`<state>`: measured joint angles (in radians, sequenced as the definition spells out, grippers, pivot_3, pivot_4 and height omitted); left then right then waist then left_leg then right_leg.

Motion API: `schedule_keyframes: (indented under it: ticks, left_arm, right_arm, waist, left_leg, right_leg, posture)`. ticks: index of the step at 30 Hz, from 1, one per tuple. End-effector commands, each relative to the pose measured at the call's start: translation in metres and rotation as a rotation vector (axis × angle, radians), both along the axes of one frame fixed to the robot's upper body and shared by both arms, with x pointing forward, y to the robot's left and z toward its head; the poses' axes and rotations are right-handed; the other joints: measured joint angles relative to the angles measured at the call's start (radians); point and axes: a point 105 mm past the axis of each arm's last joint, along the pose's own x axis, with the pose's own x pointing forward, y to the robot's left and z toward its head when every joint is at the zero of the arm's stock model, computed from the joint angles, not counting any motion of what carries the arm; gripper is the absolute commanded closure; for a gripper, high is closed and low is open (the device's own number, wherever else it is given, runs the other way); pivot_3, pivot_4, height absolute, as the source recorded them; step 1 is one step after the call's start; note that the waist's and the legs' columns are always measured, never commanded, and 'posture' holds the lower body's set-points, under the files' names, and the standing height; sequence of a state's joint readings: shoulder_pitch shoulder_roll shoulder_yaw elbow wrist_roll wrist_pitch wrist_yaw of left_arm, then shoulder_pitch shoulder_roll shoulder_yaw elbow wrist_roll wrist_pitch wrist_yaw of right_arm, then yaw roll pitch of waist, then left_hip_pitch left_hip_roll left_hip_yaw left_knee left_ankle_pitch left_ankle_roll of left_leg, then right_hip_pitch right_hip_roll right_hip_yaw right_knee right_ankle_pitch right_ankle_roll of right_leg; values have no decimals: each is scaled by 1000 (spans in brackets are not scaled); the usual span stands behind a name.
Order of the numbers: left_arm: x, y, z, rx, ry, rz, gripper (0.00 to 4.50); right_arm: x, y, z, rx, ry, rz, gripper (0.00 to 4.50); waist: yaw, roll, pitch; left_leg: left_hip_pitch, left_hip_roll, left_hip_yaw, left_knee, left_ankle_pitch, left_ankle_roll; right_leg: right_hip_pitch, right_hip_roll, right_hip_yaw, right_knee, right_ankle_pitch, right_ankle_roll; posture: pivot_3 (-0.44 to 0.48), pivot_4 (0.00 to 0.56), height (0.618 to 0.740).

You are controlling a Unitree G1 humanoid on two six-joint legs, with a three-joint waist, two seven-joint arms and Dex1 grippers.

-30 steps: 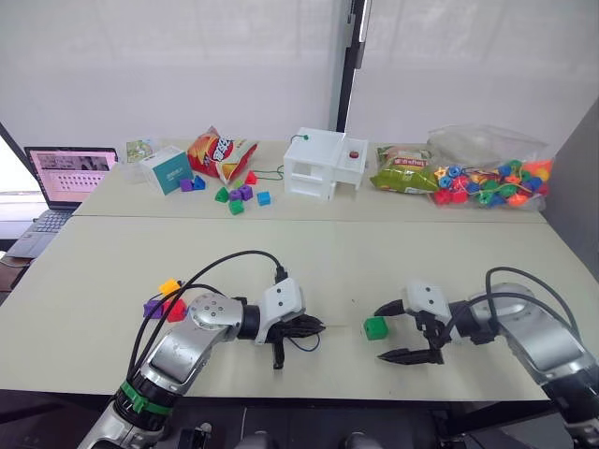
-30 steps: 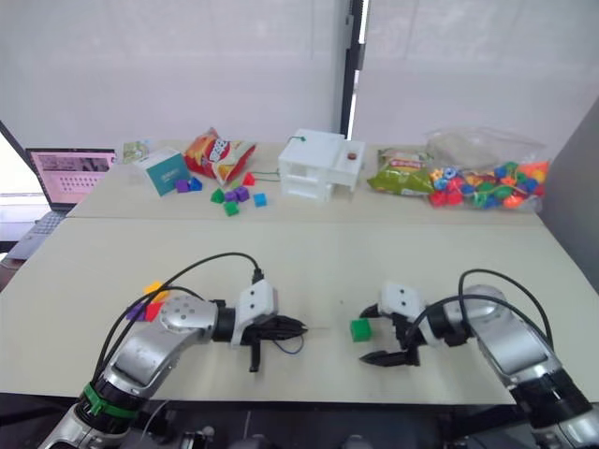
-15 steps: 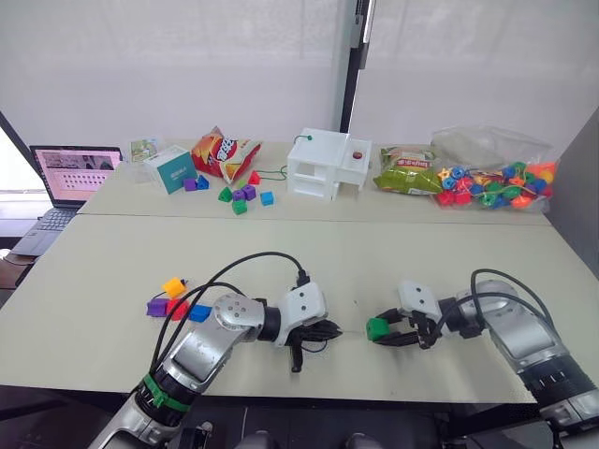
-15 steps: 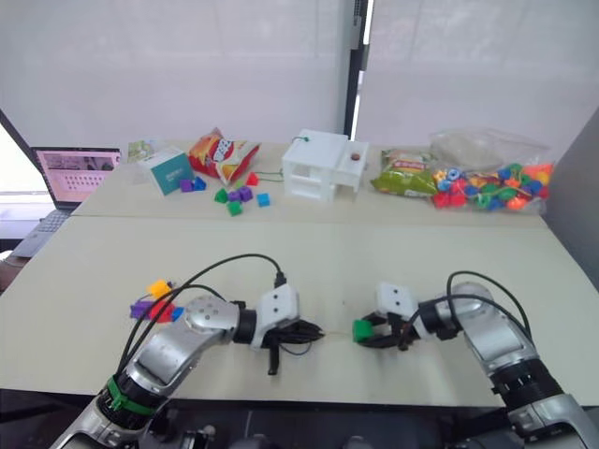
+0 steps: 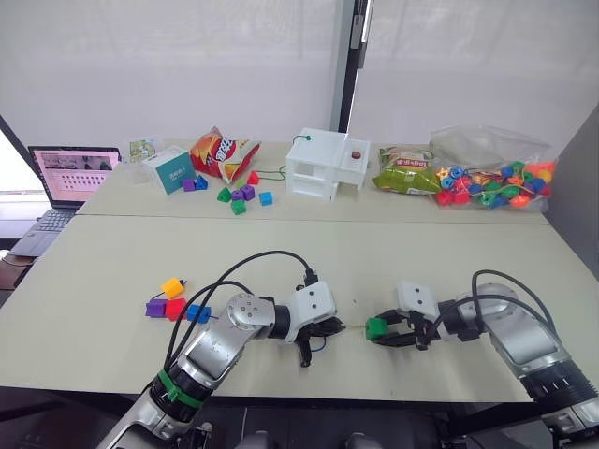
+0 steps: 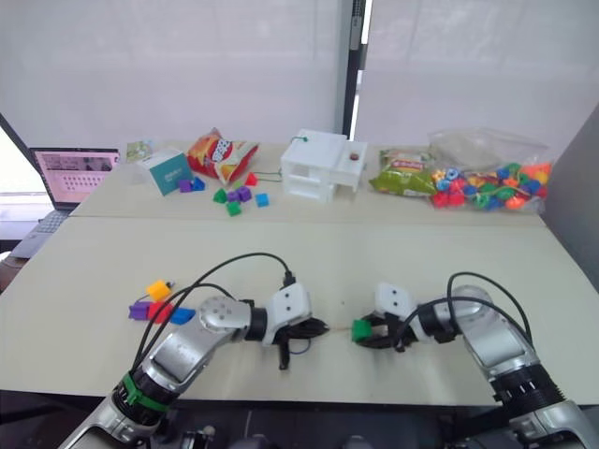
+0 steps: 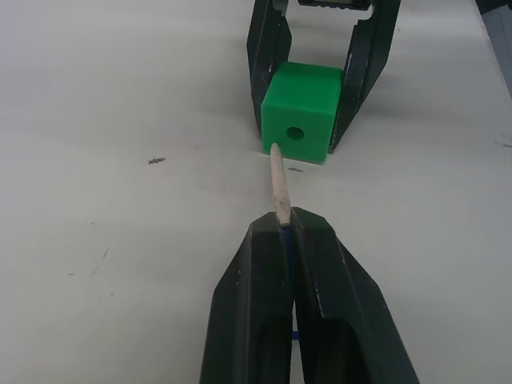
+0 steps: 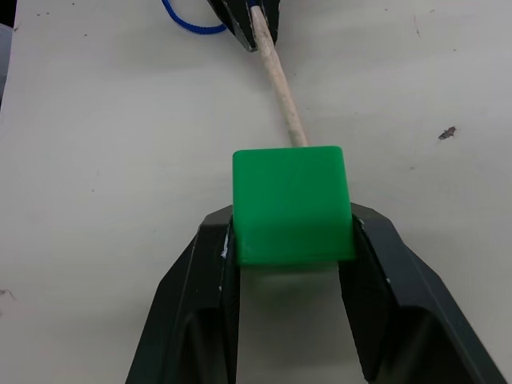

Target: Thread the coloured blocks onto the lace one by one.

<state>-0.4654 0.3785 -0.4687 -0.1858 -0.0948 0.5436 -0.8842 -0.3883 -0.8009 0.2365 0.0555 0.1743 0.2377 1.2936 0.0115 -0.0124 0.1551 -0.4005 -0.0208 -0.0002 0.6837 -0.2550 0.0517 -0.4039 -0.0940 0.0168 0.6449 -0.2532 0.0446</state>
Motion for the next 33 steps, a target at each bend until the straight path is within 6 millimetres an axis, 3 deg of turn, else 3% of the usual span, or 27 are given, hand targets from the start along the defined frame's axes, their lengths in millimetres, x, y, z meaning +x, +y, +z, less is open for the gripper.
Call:
schedule_keyframes:
  ticks: [1,7,18,33]
  left_arm:
    - [-7,-13,15,-43,-45,-54,4500]
    - [-9,-15,14,-46,-36,-73,4500]
    - [-8,7,15,-34,-13,-49,4500]
    - [-15,-15,14,-75,11,-80,4500]
  right_arm:
    - [-2,9,-2,9,1,4,3309]
    - [-4,14,-3,19,12,-7,3309]
    - [-5,8,-8,-6,23,-23,3309]
    - [-4,10,-6,-7,22,-20,3309]
  waist:
    - [-1,0,0]
    - [-2,0,0]
    - [-6,0,0]
    - [-5,0,0]
  left_leg:
    - [0,0,0,0,0,0]
    - [1,0,0,0,0,0]
    - [1,1,0,0,0,0]
    - [1,1,0,0,0,0]
  right_leg:
    - [0,0,0,0,0,0]
    - [0,0,0,0,0,0]
    - [0,1,0,0,0,0]
    - [0,1,0,0,0,0]
  posture:
    - [0,150,740]
    - [0,150,740]
    - [0,150,740]
    - [0,150,740]
